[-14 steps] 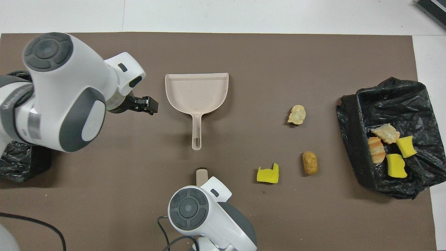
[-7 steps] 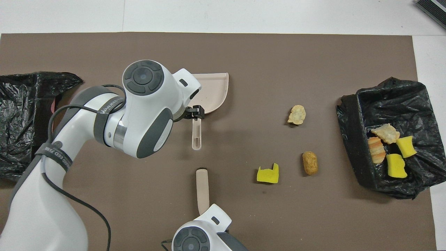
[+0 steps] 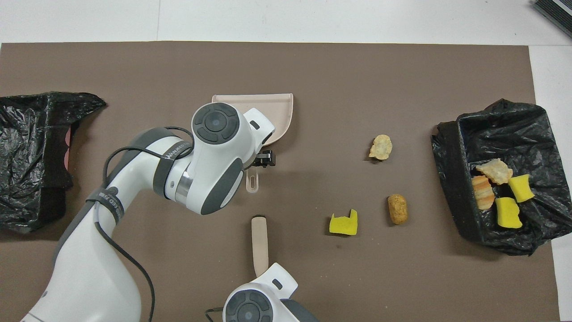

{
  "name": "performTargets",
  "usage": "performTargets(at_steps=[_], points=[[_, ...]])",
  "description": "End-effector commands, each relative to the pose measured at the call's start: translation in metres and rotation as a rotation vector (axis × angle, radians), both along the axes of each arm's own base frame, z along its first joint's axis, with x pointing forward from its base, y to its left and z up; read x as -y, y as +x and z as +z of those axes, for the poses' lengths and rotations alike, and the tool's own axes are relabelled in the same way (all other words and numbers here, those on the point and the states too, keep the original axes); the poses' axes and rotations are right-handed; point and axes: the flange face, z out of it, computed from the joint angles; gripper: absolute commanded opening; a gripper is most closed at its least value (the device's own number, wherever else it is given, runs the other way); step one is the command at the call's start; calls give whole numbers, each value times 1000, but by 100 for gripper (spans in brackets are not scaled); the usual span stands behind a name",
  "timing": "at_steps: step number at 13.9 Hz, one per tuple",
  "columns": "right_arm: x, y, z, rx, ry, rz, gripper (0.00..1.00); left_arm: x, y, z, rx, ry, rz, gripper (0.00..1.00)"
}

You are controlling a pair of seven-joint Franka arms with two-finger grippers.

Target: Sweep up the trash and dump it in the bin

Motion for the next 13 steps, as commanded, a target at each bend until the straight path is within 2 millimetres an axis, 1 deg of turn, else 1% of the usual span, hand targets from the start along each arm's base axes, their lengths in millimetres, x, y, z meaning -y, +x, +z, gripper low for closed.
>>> performTargets(at_steps=[1, 3, 5, 6, 7, 8, 9, 10, 11, 12, 13], points=[[0, -9, 5, 16, 33, -28, 0, -9, 5, 3, 20, 14, -5, 100], [-2, -9, 6, 20, 36, -23, 0, -11, 7, 6, 30, 7, -2, 93], [0, -5, 11, 34, 28, -50, 0, -12, 10, 12, 40, 2, 3, 75], [4, -1, 22, 45, 38, -68, 0, -12, 10, 12, 40, 2, 3, 67], [10, 5, 31, 56, 44, -80, 0, -12, 10, 12, 40, 2, 4, 54], [21, 17, 40, 70, 40, -104, 0, -12, 10, 13, 41, 1, 4, 42], [31, 26, 45, 72, 24, -134, 0, -12, 10, 14, 41, -1, 4, 35], [42, 32, 51, 81, -2, -156, 0, -13, 12, 18, 46, -2, 6, 33], [58, 43, 57, 91, -43, -182, 0, -14, 12, 18, 45, -1, 8, 25], [73, 51, 63, 90, -79, -207, 0, -14, 12, 18, 45, -1, 6, 5], [87, 57, 69, 107, -122, -210, 0, -16, 14, 19, 47, -1, 8, 0]])
